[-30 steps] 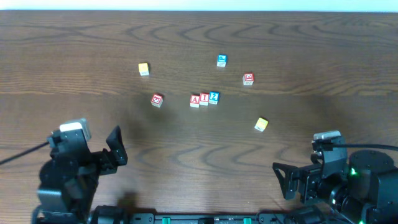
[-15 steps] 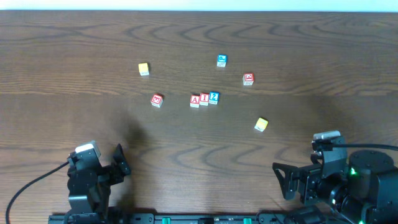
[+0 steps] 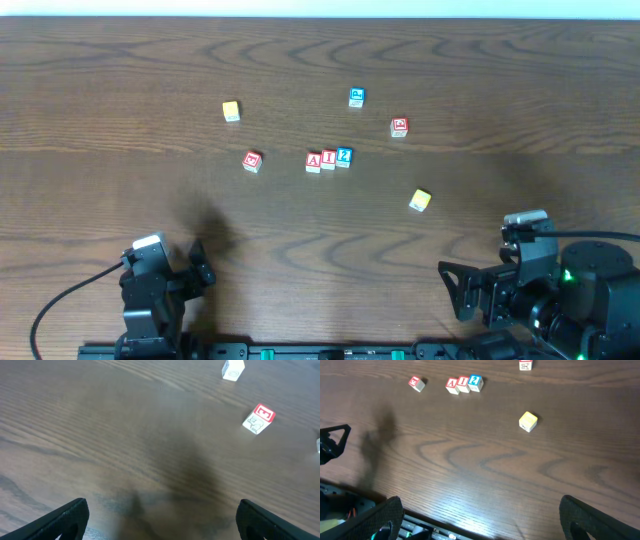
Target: Spell out Ai2
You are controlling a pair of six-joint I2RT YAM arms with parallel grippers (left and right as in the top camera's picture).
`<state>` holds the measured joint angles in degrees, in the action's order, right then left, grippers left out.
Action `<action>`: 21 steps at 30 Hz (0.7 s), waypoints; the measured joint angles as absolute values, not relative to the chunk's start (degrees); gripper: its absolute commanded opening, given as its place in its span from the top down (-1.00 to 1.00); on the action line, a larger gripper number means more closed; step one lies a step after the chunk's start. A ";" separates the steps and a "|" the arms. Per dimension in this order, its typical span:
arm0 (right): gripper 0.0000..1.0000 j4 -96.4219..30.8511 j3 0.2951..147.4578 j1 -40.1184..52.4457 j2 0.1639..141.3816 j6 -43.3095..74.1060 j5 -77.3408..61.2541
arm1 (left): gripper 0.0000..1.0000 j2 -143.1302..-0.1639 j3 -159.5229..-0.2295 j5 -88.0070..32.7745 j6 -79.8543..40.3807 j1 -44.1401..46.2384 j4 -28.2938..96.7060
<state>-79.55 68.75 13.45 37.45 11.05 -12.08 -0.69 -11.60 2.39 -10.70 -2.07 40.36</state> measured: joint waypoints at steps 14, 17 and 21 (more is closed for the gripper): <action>-0.99 -79.57 68.75 13.45 37.45 11.05 -12.08 | -0.91 -0.60 -9.89 2.59 -8.78 -2.11 40.23; -0.99 -79.57 68.75 13.45 37.45 11.05 -12.08 | -0.91 -0.58 -9.89 2.59 -8.71 -2.11 40.23; -0.98 -79.57 68.75 13.45 37.45 11.05 -12.08 | -0.91 -0.60 -9.89 2.59 -8.71 -2.11 40.23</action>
